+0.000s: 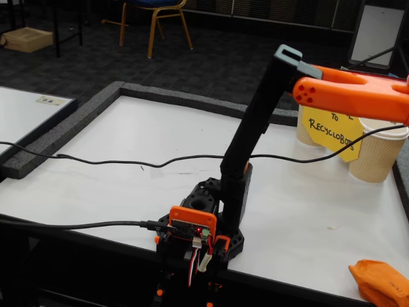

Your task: Sort rubbish by color.

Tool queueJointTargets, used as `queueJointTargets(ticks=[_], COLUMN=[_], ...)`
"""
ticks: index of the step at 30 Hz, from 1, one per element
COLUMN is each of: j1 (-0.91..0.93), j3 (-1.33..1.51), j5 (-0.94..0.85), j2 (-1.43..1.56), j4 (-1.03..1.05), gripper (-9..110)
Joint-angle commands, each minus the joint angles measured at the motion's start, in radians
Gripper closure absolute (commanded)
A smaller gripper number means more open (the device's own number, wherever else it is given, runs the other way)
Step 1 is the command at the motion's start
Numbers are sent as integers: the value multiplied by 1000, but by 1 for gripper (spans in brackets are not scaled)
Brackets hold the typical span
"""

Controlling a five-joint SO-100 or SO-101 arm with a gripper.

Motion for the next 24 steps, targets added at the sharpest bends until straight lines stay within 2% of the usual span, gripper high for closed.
queueJointTargets(ticks=[1,7,19,24], j1=[3,-34,-57,-80], j3=[-115,-227,-284,-299], j5=[-66,-287,-287,-276], j2=[199,218,218,218], j4=[21,66,58,-12], gripper=[99,99,100,100])
